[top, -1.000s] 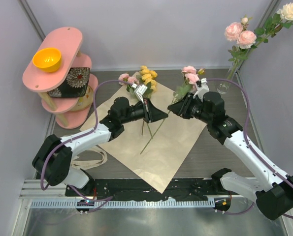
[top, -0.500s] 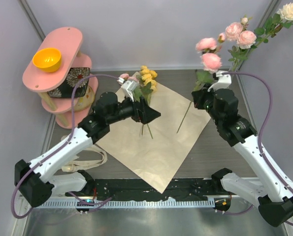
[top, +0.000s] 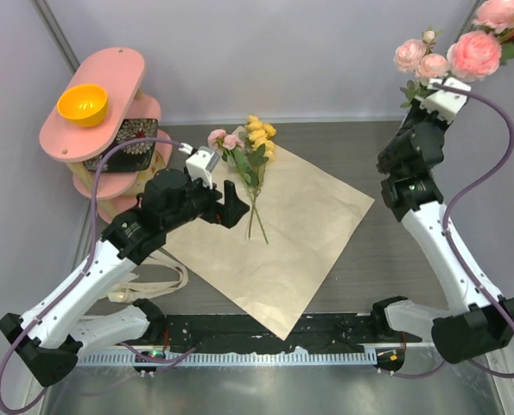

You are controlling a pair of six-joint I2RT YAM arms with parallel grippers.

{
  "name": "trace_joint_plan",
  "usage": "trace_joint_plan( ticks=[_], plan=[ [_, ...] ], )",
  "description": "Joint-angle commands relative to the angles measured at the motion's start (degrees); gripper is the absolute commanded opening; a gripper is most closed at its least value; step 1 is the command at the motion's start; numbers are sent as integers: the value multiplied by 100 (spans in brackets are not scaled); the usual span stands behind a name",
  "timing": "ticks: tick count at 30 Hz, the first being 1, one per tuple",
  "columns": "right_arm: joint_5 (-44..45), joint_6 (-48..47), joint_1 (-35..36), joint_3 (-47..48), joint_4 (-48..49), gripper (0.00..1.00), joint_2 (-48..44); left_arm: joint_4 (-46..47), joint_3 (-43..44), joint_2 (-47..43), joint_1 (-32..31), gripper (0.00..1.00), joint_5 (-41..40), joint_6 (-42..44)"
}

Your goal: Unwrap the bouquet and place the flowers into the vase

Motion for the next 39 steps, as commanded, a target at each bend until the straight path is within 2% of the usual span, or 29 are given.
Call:
trace_joint_plan(
  ticks=[1, 6, 7, 8, 9, 15, 23, 29, 39],
  plan=[
    [-35, -165, -894, 864, 1044, 1, 744, -138, -55, -390, 4, 91, -417, 179],
    [-555, 28, -1712, 1339, 1651, 1, 1335, -130, -143, -496, 4, 93, -699, 223],
    [-764, 264, -1783, 1470, 1599, 1, 1405, -138, -143, -478, 4, 93, -700, 249],
    [-966, 527, -2254, 1497, 1372, 1, 1441, -138, -143, -478, 4, 93, -726, 250],
    [-1229, 1087, -2415, 1506, 1283, 1, 1441, -138, -143, -443, 13, 93, -743, 267],
    [-2075, 2268, -3189, 1656, 1264, 1, 1669, -209, -125, -276, 13, 93, -840, 337],
    [-2585, 2937, -3199, 1709, 1115, 1, 1889, -218, -116, -65, 74, 93, -788, 373],
    [-2752, 3096, -3199, 1647, 1097, 1, 2047, -200, -125, -4, 118, 98, -717, 338],
    [-2840, 3158, -3199, 1586, 860, 1, 2144, -165, -143, -21, 206, 98, -603, 294]
  ],
)
